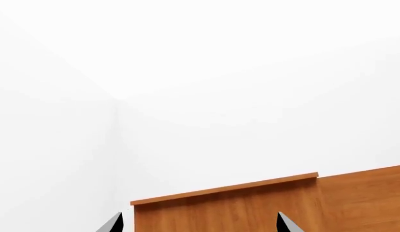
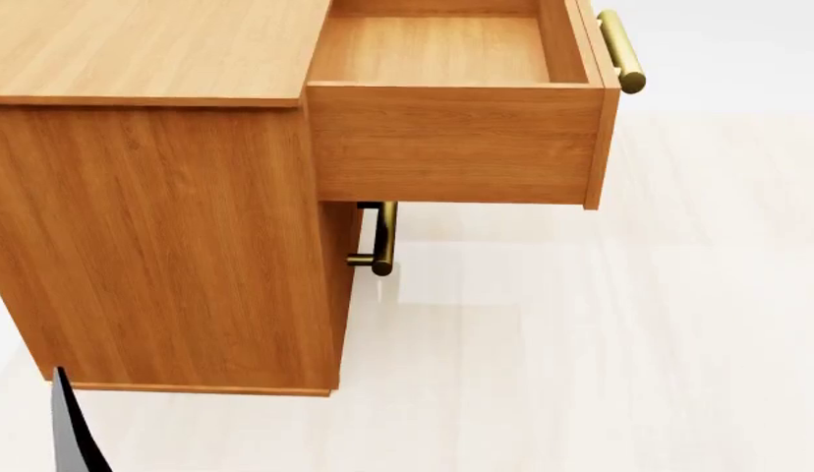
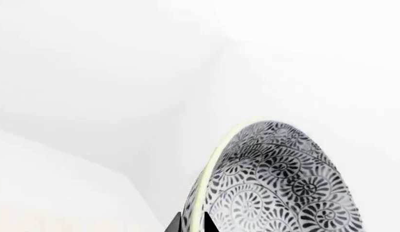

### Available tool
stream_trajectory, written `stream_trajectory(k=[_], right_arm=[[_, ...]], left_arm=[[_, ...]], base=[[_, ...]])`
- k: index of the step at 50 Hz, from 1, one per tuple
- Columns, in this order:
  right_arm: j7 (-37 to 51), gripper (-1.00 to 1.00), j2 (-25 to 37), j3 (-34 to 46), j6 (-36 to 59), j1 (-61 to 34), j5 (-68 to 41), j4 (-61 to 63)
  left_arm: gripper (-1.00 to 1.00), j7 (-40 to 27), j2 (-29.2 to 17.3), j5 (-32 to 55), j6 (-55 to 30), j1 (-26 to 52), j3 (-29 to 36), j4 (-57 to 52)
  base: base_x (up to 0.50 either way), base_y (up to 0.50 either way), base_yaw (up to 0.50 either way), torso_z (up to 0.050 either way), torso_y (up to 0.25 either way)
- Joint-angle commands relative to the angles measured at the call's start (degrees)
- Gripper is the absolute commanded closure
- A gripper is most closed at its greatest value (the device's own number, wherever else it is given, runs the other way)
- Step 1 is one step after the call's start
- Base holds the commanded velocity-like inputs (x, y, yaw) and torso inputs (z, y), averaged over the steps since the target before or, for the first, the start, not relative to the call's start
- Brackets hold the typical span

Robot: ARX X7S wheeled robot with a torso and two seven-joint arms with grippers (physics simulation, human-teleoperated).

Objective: Put the bowl on top of the cabinet.

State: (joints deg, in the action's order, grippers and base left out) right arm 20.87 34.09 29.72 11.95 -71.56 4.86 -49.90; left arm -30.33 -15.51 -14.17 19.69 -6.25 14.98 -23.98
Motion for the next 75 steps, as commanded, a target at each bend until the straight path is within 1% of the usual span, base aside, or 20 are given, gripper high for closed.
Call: stream_trajectory(k=[1,6,9,12,15,21,23,25,26,38,42,47,54,55,60,65,66,70,74,75], right_arm=[[-2.15,1.0,-0.91,-0.66,3.12,-14.69,1.95,6.71],[-3.79,1.0,-3.0,0.17,1.62,-20.74,2.56,6.98],[-4.77,1.0,-4.9,0.74,-0.23,-25.19,2.81,4.82],[-5.12,1.0,-8.33,1.84,-4.76,-32.08,3.53,-1.66],[-5.34,1.0,-11.05,2.51,-8.04,-36.46,3.81,-6.1],[-4.9,1.0,-15.94,3.88,-15.07,-42.34,4.43,-13.96],[-4.72,1.0,-19.0,4.93,-19.24,-45.29,4.95,-20.66],[-4.41,1.0,-19.74,5.2,-21.37,-46.49,5.01,-24.17],[-4.02,1.0,-22.01,5.9,-22.53,-47.61,5.13,-25.0],[-3.91,1.0,-25.88,11.74,-22.25,-49.3,1.68,-25.07],[-4.36,1.0,-27.41,13.12,-21.5,-48.26,-0.58,-25.07],[-4.58,1.0,-30.12,14.98,-24.92,-49.56,-2.03,-25.07],[-8.11,1.0,-33.69,16.66,-27.8,-50.43,-3.96,-25.07],[-9.24,1.0,-34.06,18.38,-28.86,-50.34,-5.58,-25.06],[-9.62,1.0,-34.08,36.33,-32.31,-50.92,-21.84,-23.26],[-10.03,1.0,-34.08,48.37,-31.98,-51.52,-33.88,-20.19],[-11.6,1.0,-34.08,49.98,-31.47,-51.27,-36.56,-18.82],[-13.94,1.0,-34.08,55.18,-30.81,-51.37,-41.74,-14.36],[-15.13,1.0,-34.09,56.7,-29.59,-51.77,-44.68,-11.38],[-16.08,1.0,-34.09,56.25,-28.05,-52.09,-48.33,-10.26]], left_arm=[[-1.0,0.05,-0.03,0.13,0.75,-0.09,-0.33,-0.27],[-1.0,-0.08,-0.15,0.09,0.71,-0.24,-0.22,-0.52],[-1.0,-0.15,-0.23,0.11,0.72,-0.3,-0.16,-0.59],[-1.0,-0.2,-0.31,0.05,0.74,-0.36,-0.05,-0.73],[-1.0,-0.26,-0.35,0.18,0.7,-0.24,-0.01,-0.65],[-1.0,-0.42,-0.6,0.51,0.73,-0.19,-0.1,-0.79],[-1.0,-0.48,-0.64,0.72,0.72,-0.12,-0.13,-0.72],[-1.0,-0.53,-0.68,0.72,0.71,-0.11,-0.1,-0.72],[-1.0,-0.49,-0.71,0.82,0.59,-0.1,-0.1,-0.93],[-1.0,-1.0,-1.12,1.62,0.91,-0.06,-0.3,-0.75],[-1.0,-1.15,-1.2,1.53,1.06,-0.21,-0.13,-0.73],[-1.0,-1.29,-1.33,1.84,1.08,-0.09,-0.17,-0.59],[-1.0,-1.69,-1.63,2.33,2.0,-0.25,-0.09,-0.2],[-1.0,-1.73,-1.65,2.41,2.09,-0.22,-0.06,-0.15],[-1.0,-1.79,-1.74,2.7,1.91,-0.25,0.03,-0.32],[-1.0,-1.8,-1.87,2.93,1.92,-0.4,0.25,-0.6],[-1.0,-1.82,-1.91,3.05,1.97,-0.4,0.25,-0.57],[-1.0,-1.72,-2.09,4.18,1.36,-0.18,-0.08,-1.28],[-1.0,-1.92,-2.32,5.41,1.35,0.14,-0.66,-1.19],[-1.0,-1.98,-2.39,5.72,1.25,0.15,-0.88,-1.35]], base=[[0.0,0.0,0.0,0.0,0.0],[0.0,0.0,0.0,0.0,0.0],[0.0,0.0,0.0,0.0,0.0],[0.0,0.0,0.0,0.0,0.0],[0.0,0.0,0.0,0.0,0.0],[0.0,0.0,0.0,0.0,0.0],[0.0,0.0,0.0,0.0,0.0],[0.0,0.0,0.0,0.0,0.0],[0.0,0.0,0.0,0.0,0.0],[0.0,0.0,0.0,0.0,0.001],[0.0,0.0,0.0,0.0,0.0],[0.0,0.0,0.0,0.0,0.0],[0.0,0.0,0.0,0.0,0.0],[0.0,0.0,0.0,0.0,0.0],[0.0,0.0,0.0,0.0,0.0],[0.0,0.0,0.0,0.0,0.0],[0.0,0.0,0.0,0.0,0.0],[0.0,0.0,0.0,0.0,0.0],[0.0,0.0,0.0,0.0,0.003],[0.0,0.0,0.0,0.0,0.0]])
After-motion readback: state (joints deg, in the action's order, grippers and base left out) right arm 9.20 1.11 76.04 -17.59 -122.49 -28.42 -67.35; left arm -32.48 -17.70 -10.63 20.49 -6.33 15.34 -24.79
